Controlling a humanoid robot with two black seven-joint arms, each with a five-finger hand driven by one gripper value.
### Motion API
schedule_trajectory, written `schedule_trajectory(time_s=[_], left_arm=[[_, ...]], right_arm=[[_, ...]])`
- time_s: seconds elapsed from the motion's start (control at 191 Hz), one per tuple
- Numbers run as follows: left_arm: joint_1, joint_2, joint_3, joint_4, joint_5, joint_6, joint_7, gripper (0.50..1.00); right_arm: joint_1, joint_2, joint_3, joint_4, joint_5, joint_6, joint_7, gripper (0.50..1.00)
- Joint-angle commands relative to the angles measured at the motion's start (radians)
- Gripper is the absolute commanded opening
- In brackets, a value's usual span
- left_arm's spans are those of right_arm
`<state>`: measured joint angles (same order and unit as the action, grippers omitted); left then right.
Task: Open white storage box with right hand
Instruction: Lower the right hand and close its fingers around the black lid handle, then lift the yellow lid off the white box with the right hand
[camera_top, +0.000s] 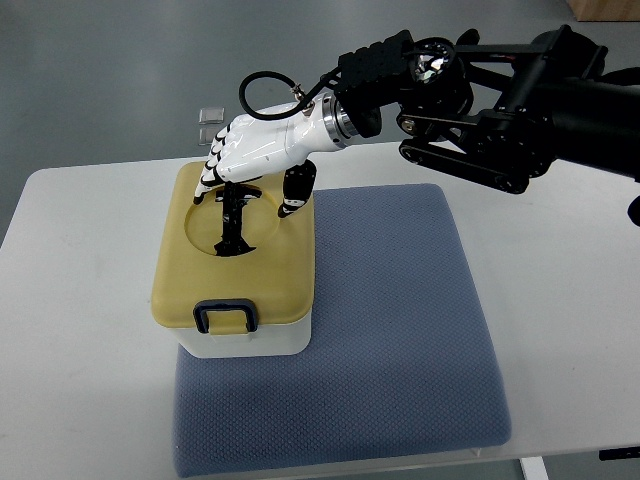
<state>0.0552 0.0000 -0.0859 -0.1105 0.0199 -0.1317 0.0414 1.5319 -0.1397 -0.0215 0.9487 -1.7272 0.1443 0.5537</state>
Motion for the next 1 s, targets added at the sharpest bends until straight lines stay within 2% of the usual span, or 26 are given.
schedule_trajectory(time_s=[0.0,0.037,0.089,0.236,0.383,0.719,0.997], left_arm=[[0.0,0.0,0.0,0.0,0.0,0.0,0.0,1.0],[0.0,0.0,0.0,0.0,0.0,0.0,0.0,1.0],[0.0,0.0,0.0,0.0,0.0,0.0,0.0,1.0],[0.0,0.0,0.0,0.0,0.0,0.0,0.0,1.0],[0.0,0.0,0.0,0.0,0.0,0.0,0.0,1.0],[0.0,0.0,0.0,0.0,0.0,0.001,0.0,1.0],[0.0,0.0,0.0,0.0,0.0,0.0,0.0,1.0]], right_arm=[[-0.004,0.002,0.0,-0.005,0.0,0.0,0.0,0.797],[-0.006,0.002,0.0,-0.007,0.0,0.0,0.0,0.785],[-0.007,0.002,0.0,-0.007,0.0,0.0,0.0,0.729],[-0.012,0.002,0.002,-0.011,0.0,-0.002,0.0,0.627],[-0.012,0.002,0.002,-0.011,0.001,-0.002,0.0,0.5],[-0.009,0.008,0.015,-0.011,0.017,-0.041,0.0,0.5],[0.008,0.008,0.047,-0.011,0.023,-0.04,0.002,0.5]])
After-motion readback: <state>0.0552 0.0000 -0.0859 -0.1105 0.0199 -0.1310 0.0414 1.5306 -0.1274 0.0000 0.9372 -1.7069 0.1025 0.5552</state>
